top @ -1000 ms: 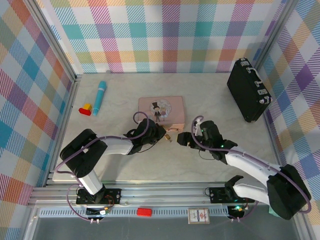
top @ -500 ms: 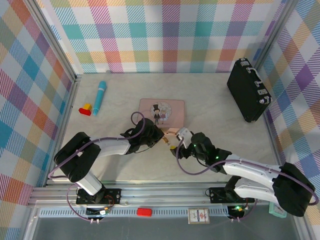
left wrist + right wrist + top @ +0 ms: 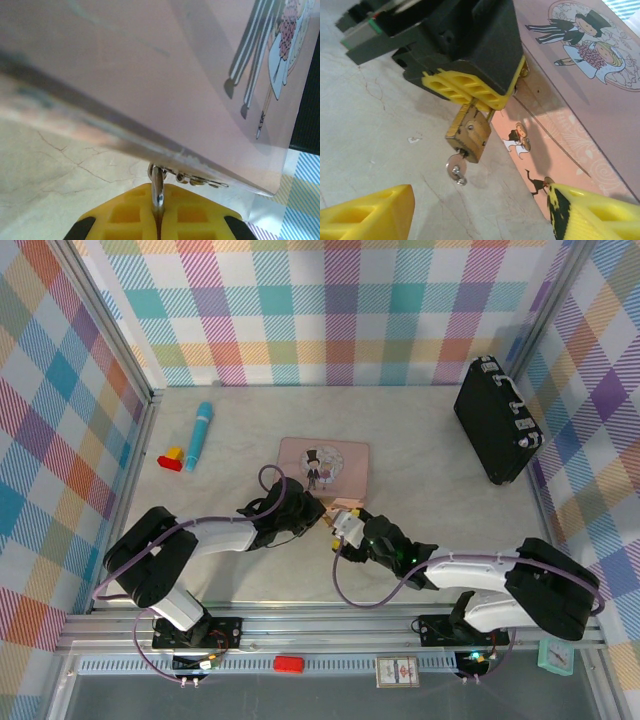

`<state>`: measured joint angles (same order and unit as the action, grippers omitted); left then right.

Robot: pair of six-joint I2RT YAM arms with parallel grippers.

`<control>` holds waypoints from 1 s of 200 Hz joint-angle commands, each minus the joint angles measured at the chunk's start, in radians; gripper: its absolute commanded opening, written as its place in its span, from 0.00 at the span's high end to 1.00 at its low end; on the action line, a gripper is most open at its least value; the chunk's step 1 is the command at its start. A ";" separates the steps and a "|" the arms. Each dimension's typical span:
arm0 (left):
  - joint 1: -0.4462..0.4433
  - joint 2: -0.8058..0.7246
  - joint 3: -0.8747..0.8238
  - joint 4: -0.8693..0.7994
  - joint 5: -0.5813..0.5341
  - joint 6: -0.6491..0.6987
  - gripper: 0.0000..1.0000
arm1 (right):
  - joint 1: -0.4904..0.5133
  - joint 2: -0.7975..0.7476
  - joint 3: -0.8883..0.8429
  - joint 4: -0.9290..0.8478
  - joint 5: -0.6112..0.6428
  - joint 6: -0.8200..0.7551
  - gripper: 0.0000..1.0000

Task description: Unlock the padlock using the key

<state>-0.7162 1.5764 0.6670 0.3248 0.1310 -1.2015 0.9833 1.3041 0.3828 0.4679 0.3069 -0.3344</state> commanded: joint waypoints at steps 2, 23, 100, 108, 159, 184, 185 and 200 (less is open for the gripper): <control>0.011 -0.026 -0.035 -0.001 0.039 -0.026 1.00 | 0.008 0.034 0.017 0.078 0.032 -0.035 0.33; 0.011 -0.029 -0.044 0.007 0.042 -0.027 1.00 | 0.016 0.064 0.027 0.084 0.031 -0.034 0.36; 0.011 -0.021 -0.056 0.032 0.050 -0.029 1.00 | 0.057 0.149 0.003 0.214 0.078 -0.042 0.44; 0.011 -0.021 -0.057 0.033 0.050 -0.030 1.00 | 0.062 0.162 0.002 0.226 0.094 -0.050 0.46; 0.011 -0.023 -0.064 0.034 0.048 -0.031 1.00 | 0.082 0.227 -0.007 0.309 0.158 -0.071 0.53; 0.011 -0.022 -0.065 0.034 0.047 -0.030 1.00 | 0.084 0.241 -0.004 0.314 0.154 -0.072 0.57; 0.012 -0.021 -0.065 0.034 0.047 -0.030 1.00 | 0.084 0.241 -0.004 0.314 0.154 -0.072 0.57; 0.011 -0.021 -0.064 0.034 0.047 -0.031 1.00 | 0.086 0.245 -0.004 0.316 0.159 -0.068 0.59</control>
<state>-0.7109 1.5673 0.6304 0.3740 0.1490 -1.2118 1.0607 1.5330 0.3851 0.7269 0.4454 -0.3996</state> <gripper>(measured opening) 0.062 0.422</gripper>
